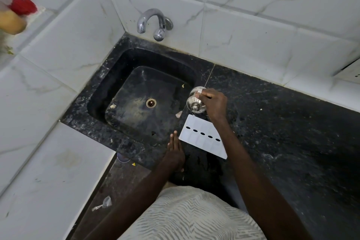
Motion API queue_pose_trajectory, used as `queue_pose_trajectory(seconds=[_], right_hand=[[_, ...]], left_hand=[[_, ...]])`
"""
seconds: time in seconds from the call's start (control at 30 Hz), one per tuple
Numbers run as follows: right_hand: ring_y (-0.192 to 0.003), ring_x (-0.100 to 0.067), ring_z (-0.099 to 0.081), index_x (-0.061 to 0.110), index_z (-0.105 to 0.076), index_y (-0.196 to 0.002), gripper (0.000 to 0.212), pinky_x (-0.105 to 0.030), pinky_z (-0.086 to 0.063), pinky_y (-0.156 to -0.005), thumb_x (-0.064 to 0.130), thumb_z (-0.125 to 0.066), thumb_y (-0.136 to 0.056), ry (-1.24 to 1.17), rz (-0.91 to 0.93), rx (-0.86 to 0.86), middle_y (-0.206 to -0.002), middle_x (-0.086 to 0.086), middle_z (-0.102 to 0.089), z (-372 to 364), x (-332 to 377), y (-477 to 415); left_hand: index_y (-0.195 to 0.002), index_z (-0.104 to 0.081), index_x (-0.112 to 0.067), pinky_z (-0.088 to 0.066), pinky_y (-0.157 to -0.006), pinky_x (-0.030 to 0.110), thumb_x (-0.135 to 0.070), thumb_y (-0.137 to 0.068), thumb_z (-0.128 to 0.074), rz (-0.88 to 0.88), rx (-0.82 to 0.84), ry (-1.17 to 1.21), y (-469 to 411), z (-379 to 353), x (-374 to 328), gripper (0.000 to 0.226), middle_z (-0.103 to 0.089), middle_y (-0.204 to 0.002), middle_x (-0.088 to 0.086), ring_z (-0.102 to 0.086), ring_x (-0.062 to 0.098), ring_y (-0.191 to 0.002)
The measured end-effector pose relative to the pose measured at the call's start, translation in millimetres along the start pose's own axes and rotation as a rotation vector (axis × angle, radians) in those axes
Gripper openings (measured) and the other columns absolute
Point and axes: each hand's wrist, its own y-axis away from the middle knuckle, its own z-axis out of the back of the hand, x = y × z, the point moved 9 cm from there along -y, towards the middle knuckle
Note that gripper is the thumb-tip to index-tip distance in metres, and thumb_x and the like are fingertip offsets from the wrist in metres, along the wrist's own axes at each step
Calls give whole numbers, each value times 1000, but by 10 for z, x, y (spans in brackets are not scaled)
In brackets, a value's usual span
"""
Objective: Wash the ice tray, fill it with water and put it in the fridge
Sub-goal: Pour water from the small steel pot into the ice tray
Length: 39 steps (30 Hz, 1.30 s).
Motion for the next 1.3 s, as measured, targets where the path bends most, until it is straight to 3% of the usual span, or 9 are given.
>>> queue_pose_trajectory(seconds=[0.07,0.27,0.47,0.63,0.73,0.9,1.03,1.17,1.3], right_hand=[[-80,-1,-68,2,-83,-101,21,-5,-50,-73,8,-87,-81,-5,3,4,-97,-3,-78,-18,13,3],[-84,-13,-70,-1,-82,-98,19,-7,-50,-74,5,-86,-81,-28,4,-21,-98,-9,-78,11,55,14],[-88,-22,-76,3,-83,-101,20,-34,-61,-80,9,-86,-82,-196,-223,-60,-96,-9,-80,172,-203,40],[-69,-13,-74,4,-83,-92,15,-22,-56,-61,12,-88,-80,-373,-384,-81,-83,-6,-81,481,-554,247],[-67,-14,-73,2,-83,-90,14,-22,-57,-57,9,-88,-79,-403,-410,-103,-82,-10,-81,731,-728,443],[-68,-18,-73,5,-84,-86,9,-28,-58,-63,9,-87,-79,-370,-378,-142,-82,-12,-80,1128,-939,786],[-76,-20,-76,3,-83,-93,17,-32,-58,-70,8,-88,-78,-338,-364,-170,-87,-9,-81,1319,-1041,947],[-96,-41,-76,-3,-80,-101,23,-52,-62,-89,3,-86,-80,-329,-357,-170,-98,-18,-79,1405,-1071,973],[-101,-44,-74,-4,-79,-103,25,-57,-60,-94,3,-86,-80,-298,-324,-164,-103,-18,-78,1433,-1050,972]], left_hand=[[-154,17,18,-5,-129,55,-31,-85,-83,1,4,7,-4,5,0,131,32,-160,37,24,53,-152],[-154,16,18,-6,-129,56,-30,-84,-83,-11,7,-1,-11,-12,7,130,31,-160,37,23,54,-152],[-155,18,16,-4,-129,54,-29,-84,-83,-13,12,27,-15,-4,-9,131,32,-160,36,24,52,-152],[-154,19,16,-3,-129,53,-35,-84,-83,-3,7,24,0,9,-6,134,30,-161,36,23,52,-153],[-153,20,17,-2,-128,54,-38,-86,-81,-20,21,25,13,8,-2,134,30,-160,38,24,54,-152],[-153,22,17,-2,-130,54,-38,-86,-81,-11,61,51,51,23,-27,134,33,-159,37,26,52,-152],[-153,23,16,1,-131,52,-32,-87,-81,8,84,91,85,51,-20,133,37,-160,32,29,48,-152],[-153,23,17,2,-130,52,-35,-89,-80,-5,102,68,117,58,-23,132,38,-158,33,30,48,-151],[-153,23,17,3,-130,52,-38,-91,-78,-14,95,45,130,59,-5,130,38,-158,33,31,48,-151]])
